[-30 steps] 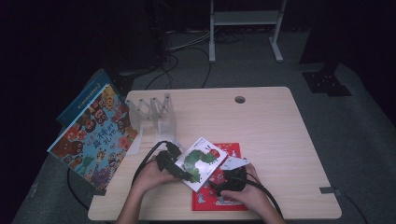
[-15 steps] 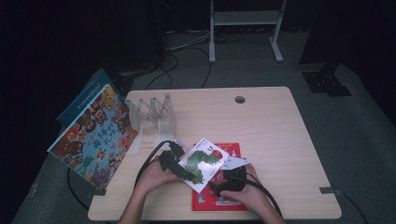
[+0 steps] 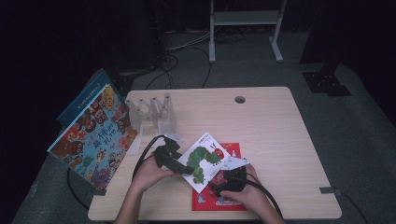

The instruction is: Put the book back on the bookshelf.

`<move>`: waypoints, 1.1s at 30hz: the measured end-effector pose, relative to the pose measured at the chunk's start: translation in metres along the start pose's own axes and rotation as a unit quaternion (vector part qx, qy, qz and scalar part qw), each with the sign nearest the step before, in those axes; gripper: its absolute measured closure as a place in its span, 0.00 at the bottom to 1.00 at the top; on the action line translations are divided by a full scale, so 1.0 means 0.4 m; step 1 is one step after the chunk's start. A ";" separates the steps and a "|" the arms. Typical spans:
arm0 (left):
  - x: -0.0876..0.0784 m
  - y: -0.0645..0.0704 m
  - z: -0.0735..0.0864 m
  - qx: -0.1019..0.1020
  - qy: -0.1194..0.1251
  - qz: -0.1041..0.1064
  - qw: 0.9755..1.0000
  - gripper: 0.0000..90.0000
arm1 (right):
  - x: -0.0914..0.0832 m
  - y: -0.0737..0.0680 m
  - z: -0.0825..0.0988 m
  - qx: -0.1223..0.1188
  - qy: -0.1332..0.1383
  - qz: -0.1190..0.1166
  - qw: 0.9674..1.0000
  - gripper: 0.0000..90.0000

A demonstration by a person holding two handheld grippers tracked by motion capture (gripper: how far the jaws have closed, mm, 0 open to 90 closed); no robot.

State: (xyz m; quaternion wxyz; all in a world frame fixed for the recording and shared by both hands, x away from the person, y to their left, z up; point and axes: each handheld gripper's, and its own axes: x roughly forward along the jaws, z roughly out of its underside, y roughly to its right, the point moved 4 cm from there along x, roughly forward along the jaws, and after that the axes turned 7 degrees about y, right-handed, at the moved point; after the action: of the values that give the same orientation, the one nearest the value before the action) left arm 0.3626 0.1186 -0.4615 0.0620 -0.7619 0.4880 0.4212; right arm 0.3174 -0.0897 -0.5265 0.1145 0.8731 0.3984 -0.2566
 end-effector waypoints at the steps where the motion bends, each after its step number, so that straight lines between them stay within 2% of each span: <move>1: -0.010 0.003 -0.004 0.002 0.010 0.008 1.000 0.13 | 0.000 0.000 0.000 0.000 0.000 0.000 1.000 0.00; 4: -0.038 0.022 -0.020 0.013 0.036 0.035 0.999 0.19 | 0.000 -0.001 0.000 0.002 0.001 0.000 1.000 0.00; 5: -0.042 0.032 -0.025 0.017 0.039 0.054 0.998 0.24 | 0.001 0.000 0.000 0.000 0.001 0.001 1.000 0.00; 6: -0.036 0.055 -0.032 0.029 0.038 0.087 0.995 0.31 | 0.001 -0.001 0.000 0.001 -0.001 0.000 1.000 0.00; 7: -0.036 0.055 -0.032 0.029 0.038 0.087 0.995 0.32 | 0.001 -0.001 0.000 0.001 -0.001 0.000 1.000 0.00; 8: -0.027 0.069 -0.035 0.040 0.028 0.084 0.995 0.32 | 0.001 -0.001 0.000 0.001 -0.002 -0.001 1.000 0.00; 9: -0.011 0.086 -0.040 0.054 0.010 0.071 0.996 0.32 | 0.000 -0.001 0.000 0.002 -0.002 -0.001 1.000 0.00; 11: -0.007 0.089 -0.043 0.059 0.005 0.065 0.996 0.34 | 0.000 -0.001 0.000 0.002 -0.002 0.000 1.000 0.00; 12: -0.005 0.092 -0.047 0.057 0.001 0.060 0.997 0.36 | 0.001 -0.001 0.000 0.002 -0.001 0.000 1.000 0.00; 13: -0.005 0.091 -0.048 0.059 0.000 0.056 0.997 0.42 | 0.001 0.000 0.000 0.000 0.001 0.001 1.000 0.00; 15: -0.004 0.089 -0.052 0.058 -0.004 0.045 0.997 0.45 | 0.001 0.000 0.000 -0.001 0.001 0.001 1.000 0.00; 16: -0.003 0.087 -0.054 0.057 -0.008 0.034 0.998 0.50 | 0.001 0.000 0.000 -0.001 0.000 0.000 1.000 0.00; 17: -0.003 0.087 -0.054 0.057 -0.008 0.034 0.998 0.52 | 0.001 0.000 0.000 -0.001 0.000 0.000 1.000 0.00; 21: 0.003 0.086 -0.059 0.061 -0.023 0.012 0.998 0.59 | 0.001 -0.001 0.000 0.002 0.000 -0.001 1.000 0.00; 22: 0.004 0.086 -0.059 0.062 -0.027 0.010 0.998 0.65 | 0.000 -0.001 0.000 0.003 0.000 0.000 1.000 0.00; 25: 0.006 0.089 -0.064 0.063 -0.033 0.010 0.997 0.66 | 0.000 -0.001 0.000 0.003 0.000 0.000 1.000 0.00; 28: 0.010 0.094 -0.069 0.061 -0.035 0.020 0.997 0.71 | 0.000 -0.001 0.000 0.002 0.000 0.000 1.000 0.00; 33: 0.008 0.104 -0.085 0.065 -0.050 0.008 0.997 0.74 | -0.001 0.000 0.000 0.002 0.001 0.001 1.000 0.00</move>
State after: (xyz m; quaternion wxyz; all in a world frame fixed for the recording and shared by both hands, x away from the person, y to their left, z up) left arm 0.3498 0.0778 -0.4287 0.1326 -0.7302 0.5168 0.4268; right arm 0.3172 -0.0898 -0.5265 0.1129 0.8741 0.3970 -0.2560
